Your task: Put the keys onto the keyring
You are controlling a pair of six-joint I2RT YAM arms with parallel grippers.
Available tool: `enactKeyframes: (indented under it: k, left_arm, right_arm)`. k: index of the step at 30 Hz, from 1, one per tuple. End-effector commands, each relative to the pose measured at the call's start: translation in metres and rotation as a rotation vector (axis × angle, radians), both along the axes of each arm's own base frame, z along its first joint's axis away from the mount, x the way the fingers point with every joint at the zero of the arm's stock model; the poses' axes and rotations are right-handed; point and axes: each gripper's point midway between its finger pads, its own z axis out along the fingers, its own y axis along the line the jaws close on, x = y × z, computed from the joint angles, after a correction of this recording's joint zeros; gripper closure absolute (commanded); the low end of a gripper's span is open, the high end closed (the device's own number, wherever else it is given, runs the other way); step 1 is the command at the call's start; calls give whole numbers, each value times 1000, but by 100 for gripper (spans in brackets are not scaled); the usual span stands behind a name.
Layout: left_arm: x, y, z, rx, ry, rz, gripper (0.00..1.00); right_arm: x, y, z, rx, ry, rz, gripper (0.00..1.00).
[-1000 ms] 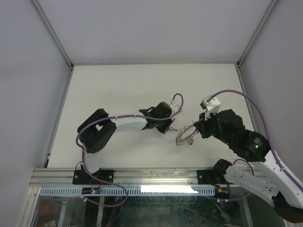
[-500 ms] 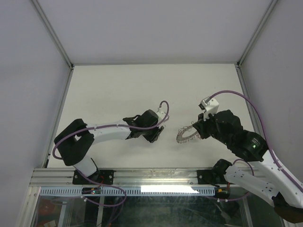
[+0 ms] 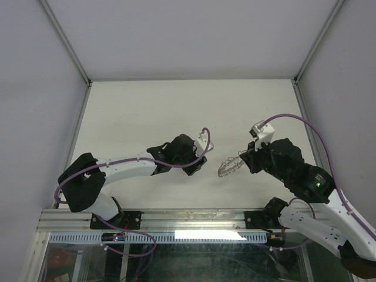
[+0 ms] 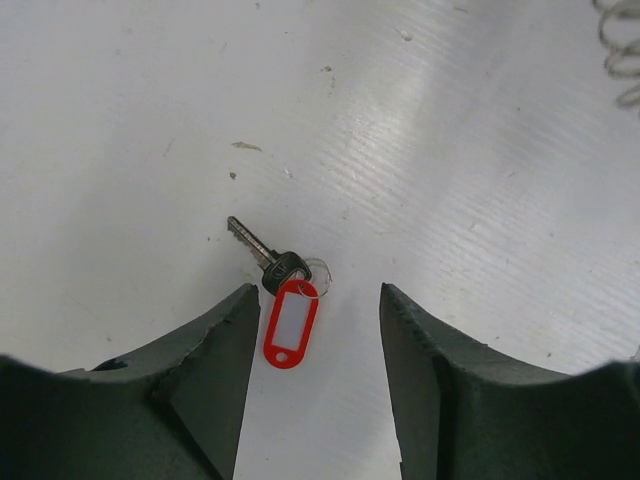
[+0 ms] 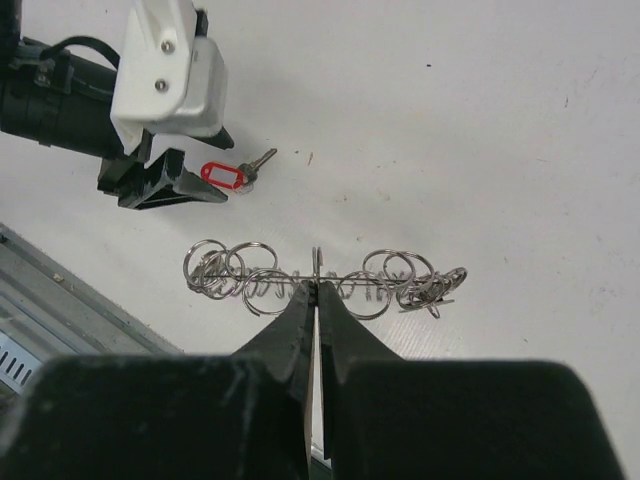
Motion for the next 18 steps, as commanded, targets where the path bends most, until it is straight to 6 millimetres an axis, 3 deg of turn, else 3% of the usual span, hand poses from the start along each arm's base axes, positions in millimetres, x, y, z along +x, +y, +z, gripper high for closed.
enactKeyframes:
  k: [1, 13, 18]
  left_arm:
    - [-5, -16, 3, -10, -128, -144, 49]
    - [4, -14, -23, 103, -222, -167, 48]
    - [6, -14, -30, 131, -226, -175, 51]
  right_arm:
    - [6, 8, 21, 83, -62, -6, 100]
    - [7, 11, 20, 78, -55, 4, 100]
    - [8, 12, 21, 78, -54, 7, 100]
